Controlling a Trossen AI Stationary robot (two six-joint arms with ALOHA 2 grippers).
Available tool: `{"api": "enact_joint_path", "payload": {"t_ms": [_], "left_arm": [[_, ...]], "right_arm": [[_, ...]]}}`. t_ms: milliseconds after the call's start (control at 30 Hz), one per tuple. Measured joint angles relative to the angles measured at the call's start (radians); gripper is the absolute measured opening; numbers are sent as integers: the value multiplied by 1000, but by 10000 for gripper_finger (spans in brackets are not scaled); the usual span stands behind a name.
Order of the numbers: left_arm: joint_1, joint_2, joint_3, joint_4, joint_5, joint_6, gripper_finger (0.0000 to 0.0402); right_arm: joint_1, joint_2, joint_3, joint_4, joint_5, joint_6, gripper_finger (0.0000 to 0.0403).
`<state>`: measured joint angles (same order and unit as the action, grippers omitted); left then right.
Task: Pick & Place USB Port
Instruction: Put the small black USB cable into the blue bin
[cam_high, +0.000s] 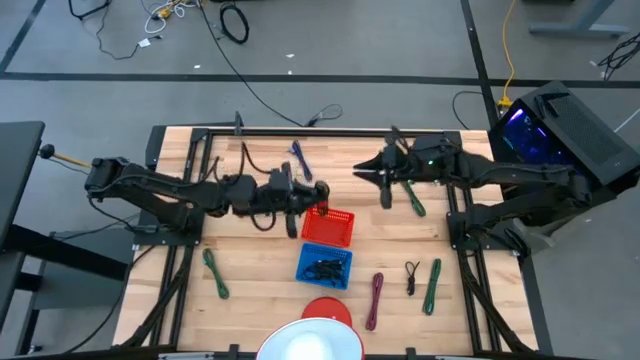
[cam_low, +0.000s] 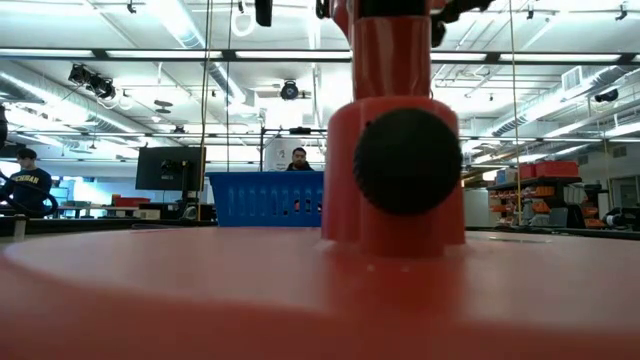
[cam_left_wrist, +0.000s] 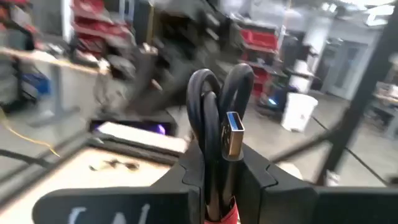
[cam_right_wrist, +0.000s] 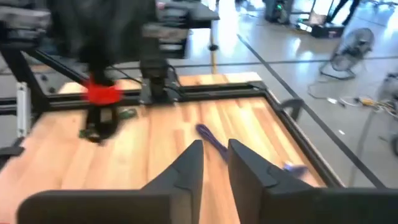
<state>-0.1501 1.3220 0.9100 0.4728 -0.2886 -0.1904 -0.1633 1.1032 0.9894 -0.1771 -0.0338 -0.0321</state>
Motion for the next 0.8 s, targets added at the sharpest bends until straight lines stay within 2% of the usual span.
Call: {"api": "enact_joint_path", "payload": {"t_ms": [100,233,433,500,667,800], "left_arm": [[-71,0,0,-88,-26,-64,48],[-176,44,-2,-200,-128,-169,48],[-257,149,-1,-215,-154,-229,48],[-265,188,-1,-221,-145,-244,48],[-257,287,17,-224,-30,-272,48],[-237,345,104,-344,38,-270,48]], "right_arm": [[-38,-49,0,-82,22,-14,92],[-78,-100,0,-165,90,-23,97],[-107,-129,0,-184,105,-25,98],[-110,-129,0,-183,105,-25,98],[-120,-126,0,-184,105,-29,98],[-132,-125,0,-183,105,-29,98]]}}
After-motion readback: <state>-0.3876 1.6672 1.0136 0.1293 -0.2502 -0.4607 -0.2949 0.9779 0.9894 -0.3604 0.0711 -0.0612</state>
